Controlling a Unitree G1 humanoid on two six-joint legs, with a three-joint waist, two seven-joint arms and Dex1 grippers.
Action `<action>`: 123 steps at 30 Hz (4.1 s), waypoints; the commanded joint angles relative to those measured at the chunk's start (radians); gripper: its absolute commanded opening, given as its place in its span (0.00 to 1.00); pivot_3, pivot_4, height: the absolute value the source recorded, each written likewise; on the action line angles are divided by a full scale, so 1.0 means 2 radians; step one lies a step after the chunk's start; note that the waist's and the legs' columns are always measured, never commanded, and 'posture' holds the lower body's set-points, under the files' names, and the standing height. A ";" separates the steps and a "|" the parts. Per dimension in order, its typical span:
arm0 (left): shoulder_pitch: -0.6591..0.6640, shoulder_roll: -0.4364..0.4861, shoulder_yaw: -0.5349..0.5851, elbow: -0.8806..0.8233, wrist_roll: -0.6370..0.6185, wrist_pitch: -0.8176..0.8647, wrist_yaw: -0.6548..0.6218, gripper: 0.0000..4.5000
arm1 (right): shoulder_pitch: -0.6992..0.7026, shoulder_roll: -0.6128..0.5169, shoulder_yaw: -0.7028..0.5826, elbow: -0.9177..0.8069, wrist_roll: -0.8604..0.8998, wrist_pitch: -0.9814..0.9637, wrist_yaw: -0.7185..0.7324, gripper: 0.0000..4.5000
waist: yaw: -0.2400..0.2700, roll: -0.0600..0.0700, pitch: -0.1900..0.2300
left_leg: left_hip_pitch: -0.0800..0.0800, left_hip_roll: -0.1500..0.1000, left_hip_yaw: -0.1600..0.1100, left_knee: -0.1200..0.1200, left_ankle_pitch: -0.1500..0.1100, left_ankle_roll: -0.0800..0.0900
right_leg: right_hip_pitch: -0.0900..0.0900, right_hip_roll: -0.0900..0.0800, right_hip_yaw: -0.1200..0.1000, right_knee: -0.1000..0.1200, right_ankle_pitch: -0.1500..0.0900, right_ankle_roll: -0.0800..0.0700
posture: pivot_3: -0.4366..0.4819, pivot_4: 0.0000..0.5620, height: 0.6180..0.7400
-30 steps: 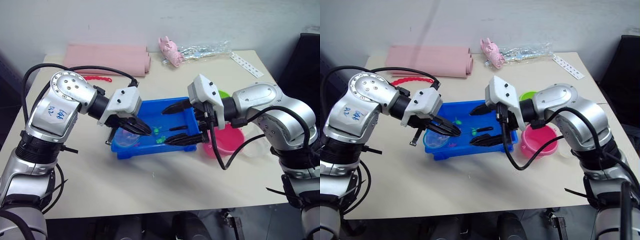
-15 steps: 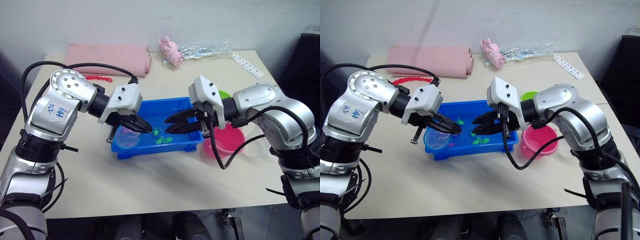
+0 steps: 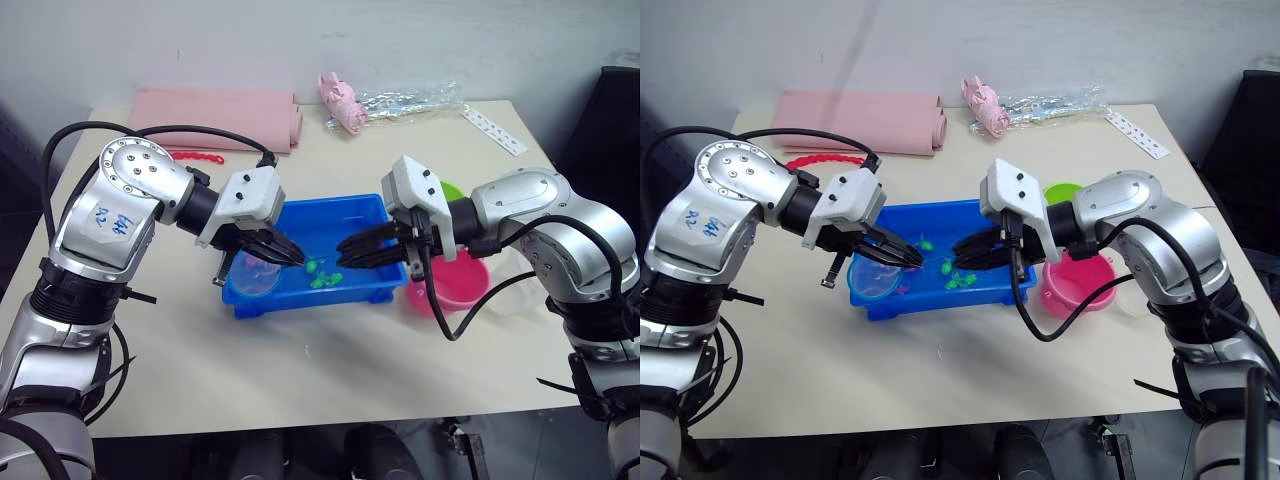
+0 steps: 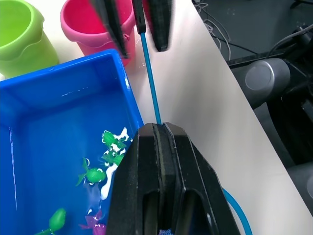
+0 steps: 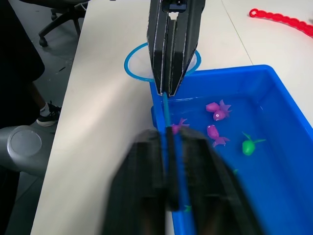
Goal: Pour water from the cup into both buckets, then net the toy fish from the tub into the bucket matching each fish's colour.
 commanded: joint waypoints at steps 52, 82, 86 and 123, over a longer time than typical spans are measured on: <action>0.337 0.146 0.277 -0.042 -0.092 0.010 0.119 0.98 | 0.090 0.061 0.037 0.178 -0.217 -0.212 -0.043 0.00 | -0.001 0.000 0.000 | 0.001 0.000 0.000 -0.001 0.000 0.000 | 0.000 0.000 0.000 0.000 0.000 0.000 | 0.48 0.27 1.00; 0.278 0.124 0.242 -0.004 -0.100 -0.009 0.123 0.98 | 0.110 0.105 -0.053 0.085 -0.134 -0.060 -0.069 0.00 | -0.001 0.000 0.000 | 0.002 0.000 0.000 -0.002 0.000 0.000 | 0.000 0.000 0.000 0.001 0.000 0.000 | 0.48 0.27 1.00; 0.240 0.098 0.225 -0.012 -0.134 0.021 0.120 0.98 | 0.128 0.073 -0.113 0.025 -0.085 -0.003 -0.076 0.00 | 0.002 0.000 0.000 | 0.002 0.000 0.000 -0.002 0.000 0.000 | 0.000 0.000 0.000 0.001 0.000 0.000 | 0.48 0.27 1.00; -0.047 -0.119 0.058 0.235 -0.073 -0.093 -0.024 0.98 | 0.703 -0.063 -0.593 -0.266 -0.160 -0.132 -0.133 0.00 | 0.025 0.001 0.000 | 0.004 0.000 -0.001 -0.001 0.000 0.000 | 0.008 0.003 0.000 -0.006 0.000 0.000 | 0.48 0.27 1.00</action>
